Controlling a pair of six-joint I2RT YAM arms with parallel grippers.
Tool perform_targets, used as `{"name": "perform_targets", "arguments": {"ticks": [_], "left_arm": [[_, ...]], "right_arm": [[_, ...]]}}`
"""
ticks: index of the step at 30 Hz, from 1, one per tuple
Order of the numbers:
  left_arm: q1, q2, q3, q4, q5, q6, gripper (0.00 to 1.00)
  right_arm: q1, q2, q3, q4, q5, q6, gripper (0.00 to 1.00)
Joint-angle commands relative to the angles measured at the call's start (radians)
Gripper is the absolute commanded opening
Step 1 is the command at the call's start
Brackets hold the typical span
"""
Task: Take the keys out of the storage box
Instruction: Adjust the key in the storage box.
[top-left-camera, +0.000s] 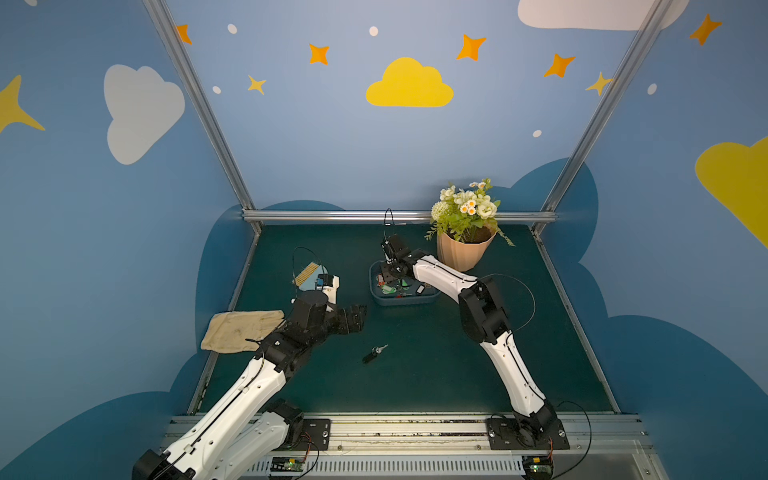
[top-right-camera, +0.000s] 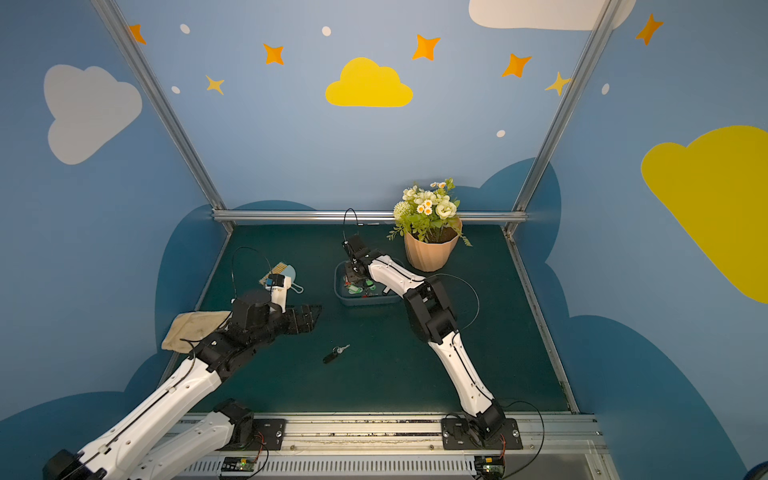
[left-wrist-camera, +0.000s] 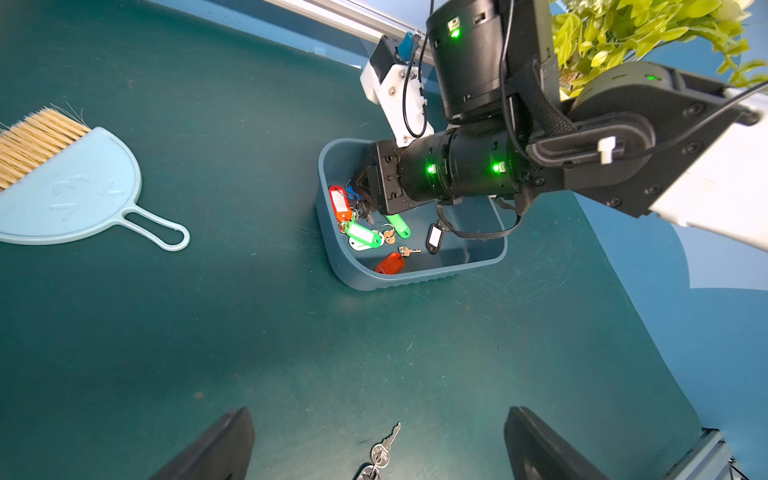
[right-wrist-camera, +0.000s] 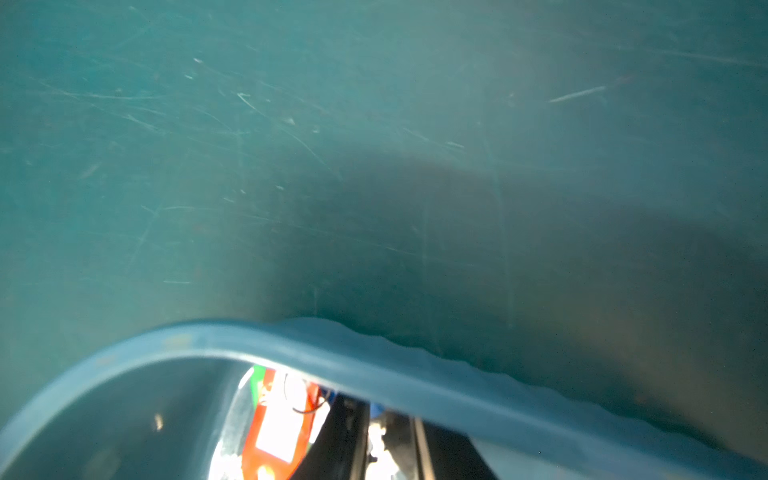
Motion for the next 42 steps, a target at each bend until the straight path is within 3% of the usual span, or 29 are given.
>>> {"name": "perform_targets", "arguments": {"ticks": [1,3,9,22,42], "left_arm": [[0.005,-0.016,-0.014,0.002,0.0,0.013,1.0],[0.005,-0.015,-0.014,0.002,0.001,0.014,1.0],[0.004,-0.015,-0.012,0.0,0.0,0.018,1.0],[0.005,-0.033,-0.011,-0.012,-0.02,0.022,1.0],[0.005,-0.007,-0.016,0.045,0.076,0.019,1.0]], "right_arm": [[0.002,0.019,0.027,-0.001,-0.018,-0.003,0.33],[0.002,0.022,0.028,-0.003,-0.022,-0.003,0.38],[0.0,0.037,0.055,-0.034,-0.025,0.0,0.36],[0.004,-0.012,0.024,-0.034,-0.049,-0.014,0.0],[0.001,-0.277,-0.159,-0.088,-0.055,-0.089,0.0]]}}
